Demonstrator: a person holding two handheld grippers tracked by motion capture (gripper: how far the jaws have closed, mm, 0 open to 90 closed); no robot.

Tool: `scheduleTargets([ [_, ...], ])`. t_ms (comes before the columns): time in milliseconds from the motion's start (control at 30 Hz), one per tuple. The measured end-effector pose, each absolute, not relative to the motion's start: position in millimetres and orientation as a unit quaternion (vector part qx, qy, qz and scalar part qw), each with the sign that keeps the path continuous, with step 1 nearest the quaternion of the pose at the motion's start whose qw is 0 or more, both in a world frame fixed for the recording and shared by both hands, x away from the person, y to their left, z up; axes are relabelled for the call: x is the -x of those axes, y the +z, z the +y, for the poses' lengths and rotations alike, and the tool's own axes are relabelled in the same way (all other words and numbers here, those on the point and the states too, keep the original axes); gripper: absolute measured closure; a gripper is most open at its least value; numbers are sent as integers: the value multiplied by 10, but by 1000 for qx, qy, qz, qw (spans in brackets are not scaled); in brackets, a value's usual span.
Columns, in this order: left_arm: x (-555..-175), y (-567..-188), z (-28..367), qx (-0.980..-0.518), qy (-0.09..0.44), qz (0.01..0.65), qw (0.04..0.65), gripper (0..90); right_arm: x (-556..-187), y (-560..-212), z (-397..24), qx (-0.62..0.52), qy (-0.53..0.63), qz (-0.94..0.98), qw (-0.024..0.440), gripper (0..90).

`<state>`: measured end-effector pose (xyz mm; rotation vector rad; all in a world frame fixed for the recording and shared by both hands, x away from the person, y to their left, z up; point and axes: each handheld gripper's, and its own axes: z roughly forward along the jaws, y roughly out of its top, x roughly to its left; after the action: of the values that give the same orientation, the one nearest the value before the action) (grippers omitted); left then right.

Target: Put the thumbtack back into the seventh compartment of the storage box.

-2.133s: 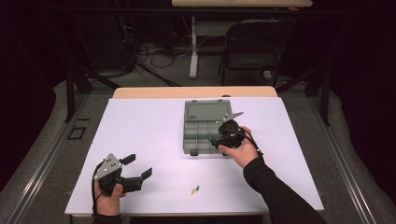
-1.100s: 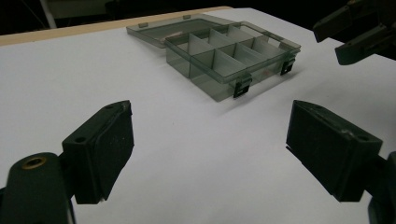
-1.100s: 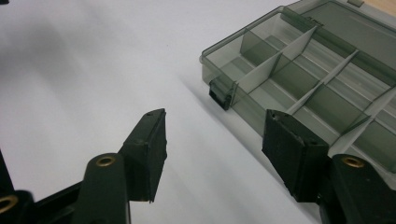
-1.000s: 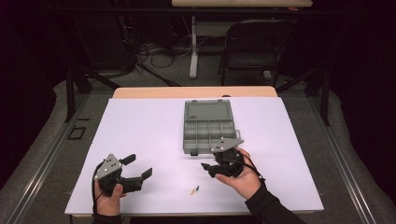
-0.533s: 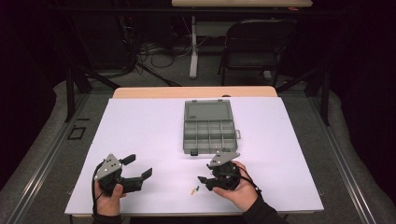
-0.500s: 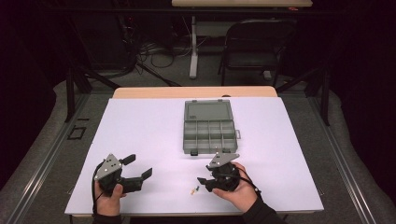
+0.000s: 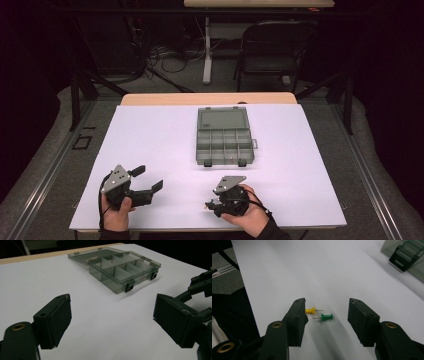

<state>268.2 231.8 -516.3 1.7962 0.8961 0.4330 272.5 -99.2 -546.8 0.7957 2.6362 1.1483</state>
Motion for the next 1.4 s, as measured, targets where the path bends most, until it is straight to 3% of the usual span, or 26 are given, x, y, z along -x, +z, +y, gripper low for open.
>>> scheduleTargets([
  [800, -2685, -5167, 2314, -748, 180, 374, 517, 149, -2720, -5580, -911, -255, 374, 889, 77, 573],
  [1400, -2685, -5167, 2317, -749, 181, 373, 516, 149, -2714, -5584, -915, -248, 371, 891, 84, 688],
])
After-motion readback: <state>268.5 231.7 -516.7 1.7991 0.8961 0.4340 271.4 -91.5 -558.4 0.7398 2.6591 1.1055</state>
